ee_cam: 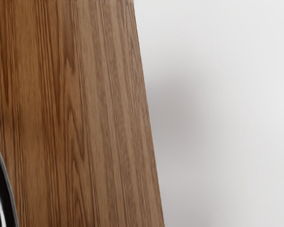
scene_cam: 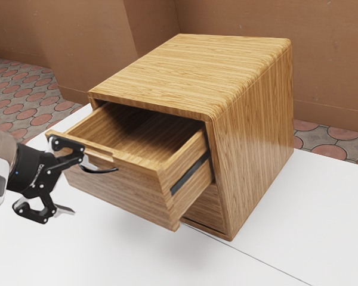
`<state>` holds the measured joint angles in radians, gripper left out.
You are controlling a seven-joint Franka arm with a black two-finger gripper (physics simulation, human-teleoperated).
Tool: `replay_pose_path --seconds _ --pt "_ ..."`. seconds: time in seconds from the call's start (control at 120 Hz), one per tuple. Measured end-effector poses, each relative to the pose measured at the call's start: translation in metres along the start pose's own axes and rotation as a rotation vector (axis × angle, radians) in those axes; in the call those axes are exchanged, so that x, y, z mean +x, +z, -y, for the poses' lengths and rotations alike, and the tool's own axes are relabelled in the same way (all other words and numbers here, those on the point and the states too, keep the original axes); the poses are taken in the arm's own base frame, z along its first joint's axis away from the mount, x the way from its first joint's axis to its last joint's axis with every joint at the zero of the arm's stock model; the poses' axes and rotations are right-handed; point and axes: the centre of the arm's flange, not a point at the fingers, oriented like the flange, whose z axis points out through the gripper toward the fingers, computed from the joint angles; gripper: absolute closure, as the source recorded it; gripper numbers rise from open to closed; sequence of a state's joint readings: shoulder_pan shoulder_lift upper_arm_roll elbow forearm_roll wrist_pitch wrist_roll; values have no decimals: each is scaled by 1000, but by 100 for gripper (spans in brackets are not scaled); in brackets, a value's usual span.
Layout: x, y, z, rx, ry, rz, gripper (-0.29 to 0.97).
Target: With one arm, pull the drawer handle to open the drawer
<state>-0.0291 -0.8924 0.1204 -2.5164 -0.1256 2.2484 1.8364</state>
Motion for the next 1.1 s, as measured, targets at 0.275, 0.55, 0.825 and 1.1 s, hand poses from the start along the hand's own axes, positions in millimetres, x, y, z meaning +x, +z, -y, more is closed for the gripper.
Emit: replay_pose_path --seconds 0.275,0.55,0.825,1.1 --pt "5 -5 -10 -9 -2 -7 0" --pt "9 -18 -19 1 -1 -13 -1" --pt "12 -29 -31 8 1 -19 0" --pt "13 -33 -40 -3 -3 -21 -1"
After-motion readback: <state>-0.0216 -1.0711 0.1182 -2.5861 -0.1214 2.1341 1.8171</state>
